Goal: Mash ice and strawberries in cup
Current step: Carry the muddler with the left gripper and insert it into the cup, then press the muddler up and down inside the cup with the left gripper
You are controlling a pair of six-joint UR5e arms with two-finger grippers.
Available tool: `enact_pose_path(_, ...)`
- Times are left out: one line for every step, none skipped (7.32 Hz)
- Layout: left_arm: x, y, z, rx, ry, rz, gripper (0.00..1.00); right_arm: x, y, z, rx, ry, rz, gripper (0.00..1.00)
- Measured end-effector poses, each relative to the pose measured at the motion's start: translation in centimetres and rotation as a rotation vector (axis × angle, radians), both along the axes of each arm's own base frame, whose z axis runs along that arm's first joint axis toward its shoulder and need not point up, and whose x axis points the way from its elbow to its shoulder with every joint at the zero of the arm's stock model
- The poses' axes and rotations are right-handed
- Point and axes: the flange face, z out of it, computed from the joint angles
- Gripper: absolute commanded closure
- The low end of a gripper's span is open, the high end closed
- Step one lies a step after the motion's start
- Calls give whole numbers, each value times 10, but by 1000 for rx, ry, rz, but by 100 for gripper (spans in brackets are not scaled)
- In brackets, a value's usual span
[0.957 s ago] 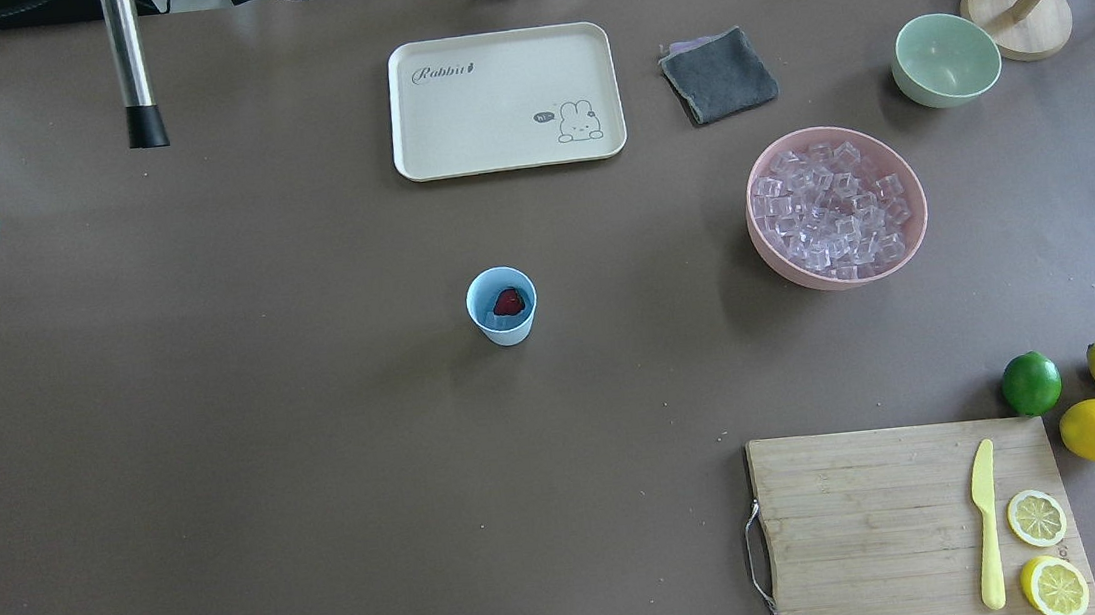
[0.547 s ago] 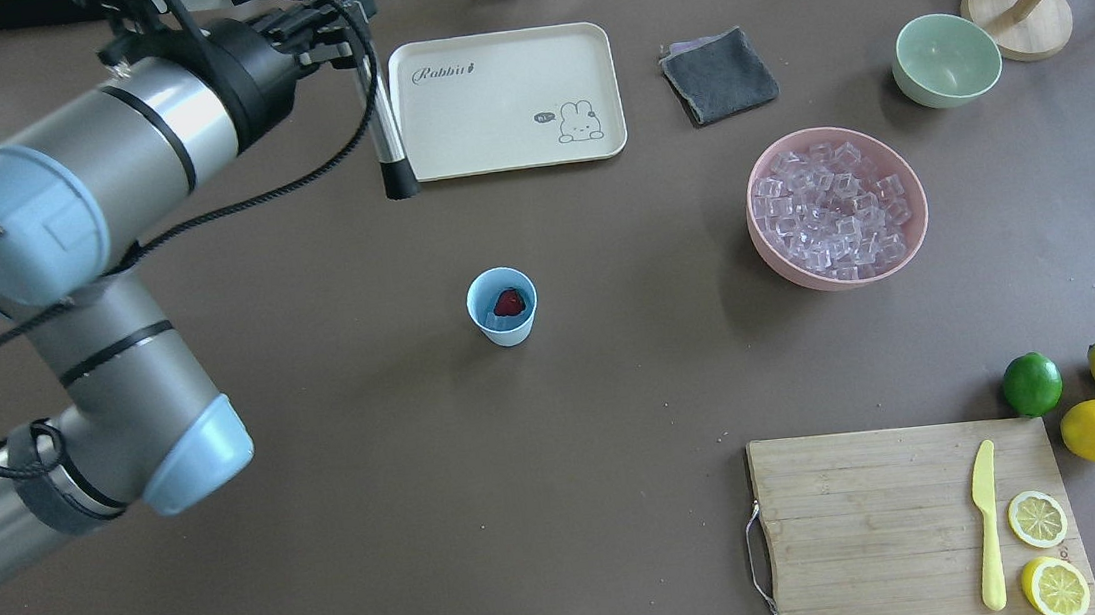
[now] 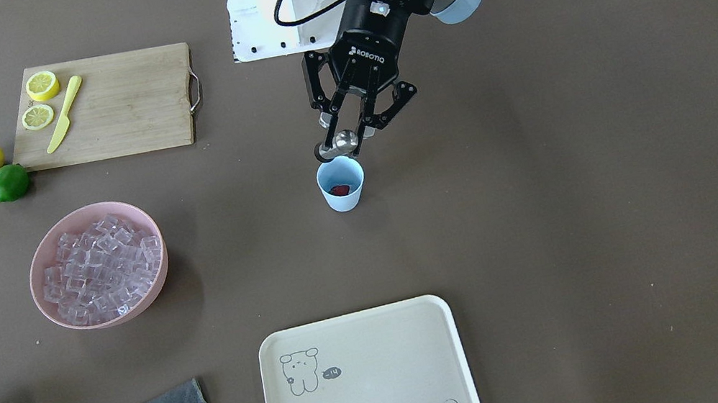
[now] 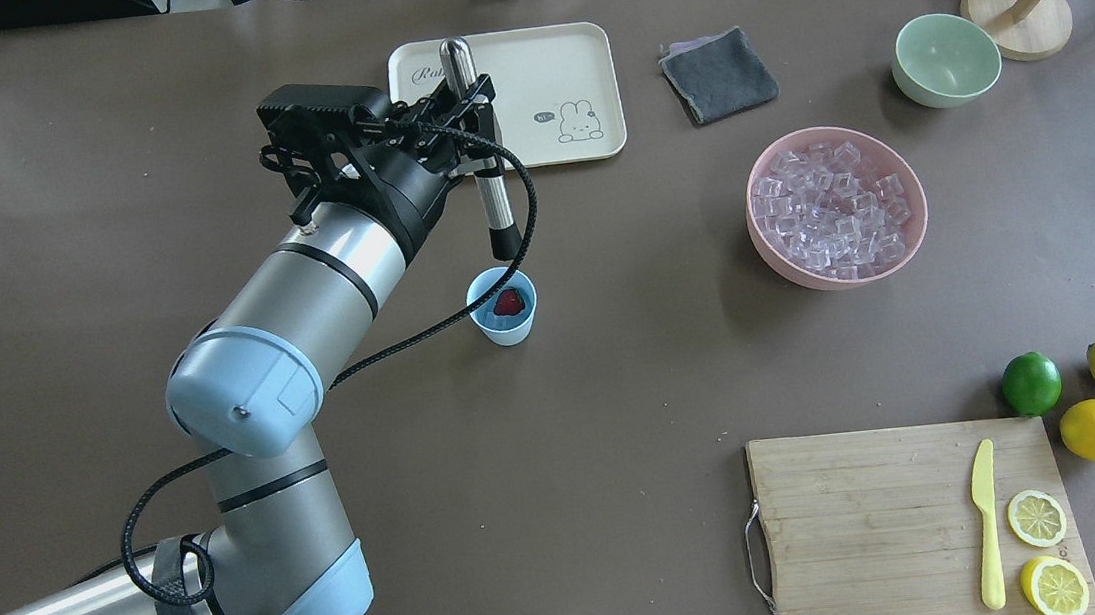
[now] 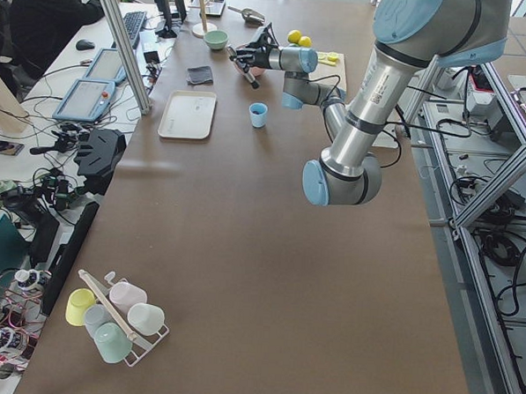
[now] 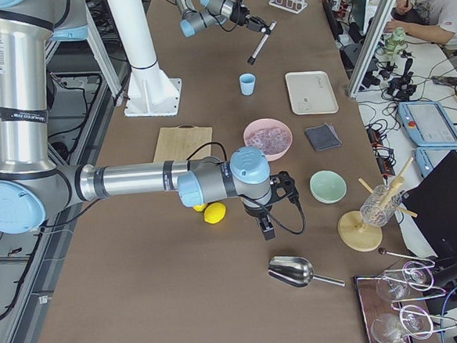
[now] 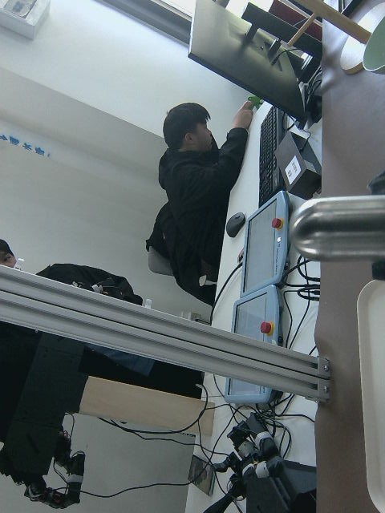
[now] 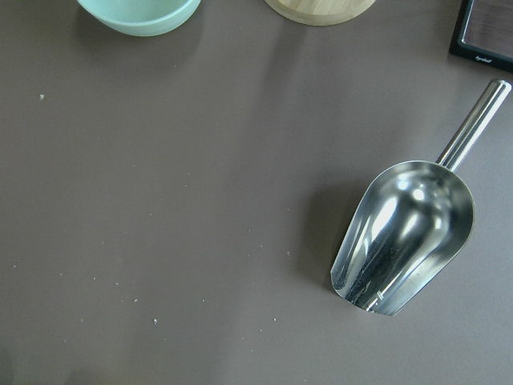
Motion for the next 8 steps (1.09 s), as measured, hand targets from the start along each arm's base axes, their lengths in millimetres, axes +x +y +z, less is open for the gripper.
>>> enact_pose_path(7, -4, 9, 8, -16, -9, 100, 0, -2, 2, -3, 1, 0, 1)
enact_pose_path(19, -9, 23, 6, -34, -18, 100, 0, -3, 4, -6, 2, 0, 1)
enact_pose_path(30, -15, 39, -4, -59, -31, 100, 0, -3, 6, -10, 3, 0, 1)
enact_pose_path(36, -17, 47, -9, -70, -34, 100, 0, -3, 8, -12, 3, 0, 1)
enact_pose_path(40, -13, 48, -8, -70, -26, 100, 1, -2, 7, -12, 2, 2, 1)
enact_pose_path(47, -3, 48, -6, -67, -6, 100, 3, 0, 7, -11, 2, 7, 1)
enact_pose_path(57, 10, 50, -5, -68, 19, 100, 6, 1, 6, -10, 2, 14, 1)
enact_pose_path(65, 22, 57, -6, -73, 39, 100, 9, 2, 5, -8, 2, 19, 1)
